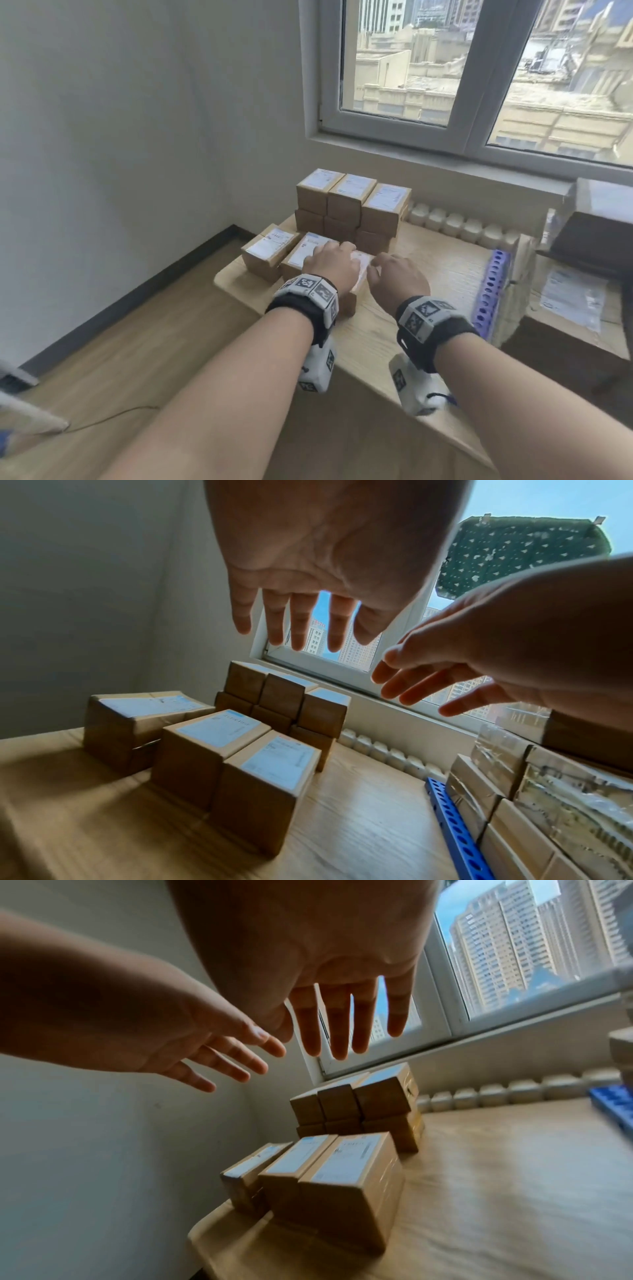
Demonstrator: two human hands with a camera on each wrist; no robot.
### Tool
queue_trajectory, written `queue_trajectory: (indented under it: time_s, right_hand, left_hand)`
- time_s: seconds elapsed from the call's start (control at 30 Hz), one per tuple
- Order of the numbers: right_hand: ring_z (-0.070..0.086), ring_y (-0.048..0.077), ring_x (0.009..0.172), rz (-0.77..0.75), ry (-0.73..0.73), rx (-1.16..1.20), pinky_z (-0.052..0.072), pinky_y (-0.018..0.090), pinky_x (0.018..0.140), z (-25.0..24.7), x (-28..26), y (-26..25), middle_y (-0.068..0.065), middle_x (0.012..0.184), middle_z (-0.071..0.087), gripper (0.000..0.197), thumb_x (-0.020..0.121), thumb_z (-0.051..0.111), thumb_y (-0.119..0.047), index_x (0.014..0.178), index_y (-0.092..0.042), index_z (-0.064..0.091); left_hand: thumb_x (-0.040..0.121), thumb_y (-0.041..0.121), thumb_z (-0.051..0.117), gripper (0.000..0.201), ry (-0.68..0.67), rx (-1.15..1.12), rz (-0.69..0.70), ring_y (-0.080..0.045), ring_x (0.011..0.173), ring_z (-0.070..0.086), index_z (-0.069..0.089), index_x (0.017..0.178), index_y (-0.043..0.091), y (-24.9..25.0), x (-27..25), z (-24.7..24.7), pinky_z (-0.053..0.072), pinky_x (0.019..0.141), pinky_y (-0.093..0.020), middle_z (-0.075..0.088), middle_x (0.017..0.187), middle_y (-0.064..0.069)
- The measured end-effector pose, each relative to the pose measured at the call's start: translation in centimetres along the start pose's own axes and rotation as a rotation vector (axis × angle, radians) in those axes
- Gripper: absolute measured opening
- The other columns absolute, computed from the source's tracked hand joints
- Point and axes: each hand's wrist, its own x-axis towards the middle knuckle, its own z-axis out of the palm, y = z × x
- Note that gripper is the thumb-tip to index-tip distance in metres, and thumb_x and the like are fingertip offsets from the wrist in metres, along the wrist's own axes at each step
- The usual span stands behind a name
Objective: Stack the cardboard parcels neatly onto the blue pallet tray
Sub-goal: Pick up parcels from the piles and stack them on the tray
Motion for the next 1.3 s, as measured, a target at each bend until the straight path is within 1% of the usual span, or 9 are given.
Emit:
queue_trajectory:
  time_s: [0.13, 0.27, 0.37, 0.53, 0.7, 0.9, 1.03, 1.17, 1.3]
  right_hand:
    - [0.053, 0.029, 0.115, 0.034, -0.042, -0.002, 0.045, 0.040, 0.094, 3.6, 0.5, -3.6, 0.010, 0.121, 0.062, 0.035, 0.098, 0.039, -0.032, 0.122, -0.016, 0.060]
    - [0.052, 0.028, 0.115, 0.041, -0.066, -0.049, 0.044, 0.040, 0.094, 5.4, 1.7, -6.0, 0.008, 0.121, 0.061, 0.035, 0.099, 0.039, -0.033, 0.121, -0.017, 0.060]
    - [0.053, 0.026, 0.114, 0.042, -0.078, -0.045, 0.046, 0.039, 0.092, 6.7, 3.5, -7.3, 0.006, 0.121, 0.061, 0.034, 0.098, 0.038, -0.034, 0.120, -0.018, 0.060]
    - [0.055, 0.025, 0.111, 0.011, -0.099, 0.012, 0.048, 0.039, 0.092, 9.0, 7.6, -9.6, 0.006, 0.119, 0.063, 0.034, 0.099, 0.040, -0.032, 0.121, -0.017, 0.061]
    - [0.055, 0.026, 0.113, 0.012, -0.108, 0.022, 0.048, 0.038, 0.090, 10.7, 13.3, -11.3, 0.007, 0.122, 0.061, 0.035, 0.098, 0.039, -0.032, 0.122, -0.017, 0.061]
    - [0.055, 0.026, 0.101, 0.063, -0.100, 0.040, 0.048, 0.038, 0.082, 10.4, 21.1, -11.8, 0.005, 0.107, 0.060, 0.030, 0.097, 0.036, -0.030, 0.108, -0.018, 0.061]
    - [0.055, 0.024, 0.098, 0.090, -0.076, 0.040, 0.049, 0.038, 0.083, 10.3, 24.7, -11.6, 0.004, 0.106, 0.060, 0.030, 0.097, 0.036, -0.032, 0.108, -0.019, 0.061]
    - [0.051, 0.022, 0.110, 0.105, -0.081, 0.032, 0.048, 0.037, 0.085, 10.3, 27.4, -11.5, 0.002, 0.117, 0.056, 0.032, 0.098, 0.039, -0.033, 0.119, -0.020, 0.059]
    - [0.042, 0.019, 0.127, 0.107, -0.062, 0.062, 0.043, 0.037, 0.098, 10.4, 30.3, -11.6, -0.001, 0.137, 0.049, 0.038, 0.099, 0.043, -0.033, 0.133, -0.021, 0.053]
  left_hand:
    - [0.101, 0.036, 0.034, 0.045, -0.026, 0.015, -0.025, -0.028, 0.129, 0.044, 0.044, 0.143, 0.026, -4.9, 0.2, 0.5, 0.038, 0.106, -0.046, 0.046, 0.143, -0.007]
    - [0.101, 0.035, 0.035, 0.043, -0.032, 0.007, -0.087, -0.028, 0.131, 0.041, 0.045, 0.141, 0.023, -8.6, 0.9, 0.6, 0.038, 0.105, -0.046, 0.046, 0.143, -0.006]
    - [0.101, 0.034, 0.037, 0.044, -0.019, -0.016, -0.092, -0.027, 0.130, 0.041, 0.044, 0.143, 0.025, -10.6, 2.3, 0.3, 0.038, 0.105, -0.046, 0.047, 0.143, -0.006]
    - [0.101, 0.035, 0.038, 0.044, -0.024, -0.039, -0.111, -0.028, 0.129, 0.043, 0.045, 0.142, 0.025, -13.7, 5.3, -0.4, 0.039, 0.105, -0.046, 0.048, 0.141, -0.006]
    - [0.100, 0.033, 0.036, 0.041, -0.036, -0.021, -0.123, -0.029, 0.129, 0.042, 0.048, 0.139, 0.023, -16.6, 10.8, -2.1, 0.036, 0.106, -0.044, 0.047, 0.142, -0.008]
    - [0.100, 0.034, 0.039, 0.044, -0.035, -0.035, -0.107, -0.029, 0.133, 0.040, 0.044, 0.143, 0.026, -17.9, 18.7, -4.2, 0.036, 0.109, -0.046, 0.045, 0.146, -0.007]
    - [0.100, 0.034, 0.039, 0.045, -0.066, -0.076, -0.112, -0.028, 0.133, 0.040, 0.042, 0.144, 0.025, -18.2, 22.8, -4.6, 0.036, 0.109, -0.045, 0.044, 0.146, -0.007]
    - [0.099, 0.035, 0.041, 0.050, -0.080, -0.154, -0.115, -0.027, 0.134, 0.040, 0.037, 0.147, 0.023, -18.1, 26.3, -4.4, 0.037, 0.109, -0.043, 0.043, 0.149, -0.006]
    - [0.098, 0.037, 0.044, 0.056, -0.104, -0.237, -0.115, -0.029, 0.133, 0.043, 0.031, 0.150, 0.019, -18.0, 30.1, -4.3, 0.038, 0.109, -0.043, 0.043, 0.148, -0.007]
